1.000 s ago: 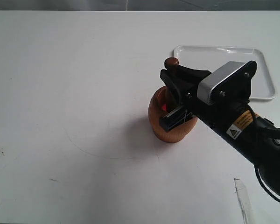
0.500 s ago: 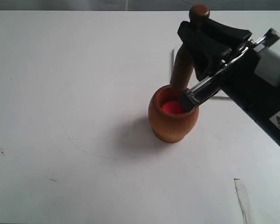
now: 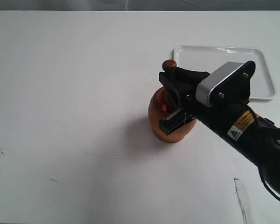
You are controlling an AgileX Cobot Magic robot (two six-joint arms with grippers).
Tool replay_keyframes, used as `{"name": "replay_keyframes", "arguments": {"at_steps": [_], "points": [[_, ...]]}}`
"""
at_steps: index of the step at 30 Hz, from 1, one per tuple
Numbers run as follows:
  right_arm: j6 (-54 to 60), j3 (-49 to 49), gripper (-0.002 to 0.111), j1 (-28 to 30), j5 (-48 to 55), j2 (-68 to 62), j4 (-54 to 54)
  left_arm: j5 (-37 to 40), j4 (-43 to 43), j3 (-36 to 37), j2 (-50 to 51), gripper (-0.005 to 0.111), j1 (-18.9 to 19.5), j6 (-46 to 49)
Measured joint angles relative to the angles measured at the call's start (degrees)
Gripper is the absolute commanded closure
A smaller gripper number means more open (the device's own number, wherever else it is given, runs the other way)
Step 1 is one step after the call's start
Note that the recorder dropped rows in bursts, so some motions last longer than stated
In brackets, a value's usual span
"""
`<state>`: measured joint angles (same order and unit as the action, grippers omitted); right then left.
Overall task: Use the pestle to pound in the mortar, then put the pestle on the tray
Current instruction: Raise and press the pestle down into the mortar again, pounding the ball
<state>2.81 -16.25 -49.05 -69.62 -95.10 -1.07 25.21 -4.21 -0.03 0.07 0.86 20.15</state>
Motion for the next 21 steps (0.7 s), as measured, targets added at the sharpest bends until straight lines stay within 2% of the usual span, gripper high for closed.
{"name": "replay_keyframes", "arguments": {"at_steps": [5,16,21], "points": [[0.0,0.0,0.108,0.0,0.41,1.72,0.0,0.0,0.0,0.0,0.0,0.107,0.0,0.0],[0.0,-1.61,0.108,0.0,1.01,18.77,0.25,0.0,0.0,0.0,0.0,0.107,0.0,0.0],[1.04,-1.59,0.108,0.0,4.66,19.46,0.25,0.0,0.0,0.0,0.0,0.107,0.0,0.0]]}}
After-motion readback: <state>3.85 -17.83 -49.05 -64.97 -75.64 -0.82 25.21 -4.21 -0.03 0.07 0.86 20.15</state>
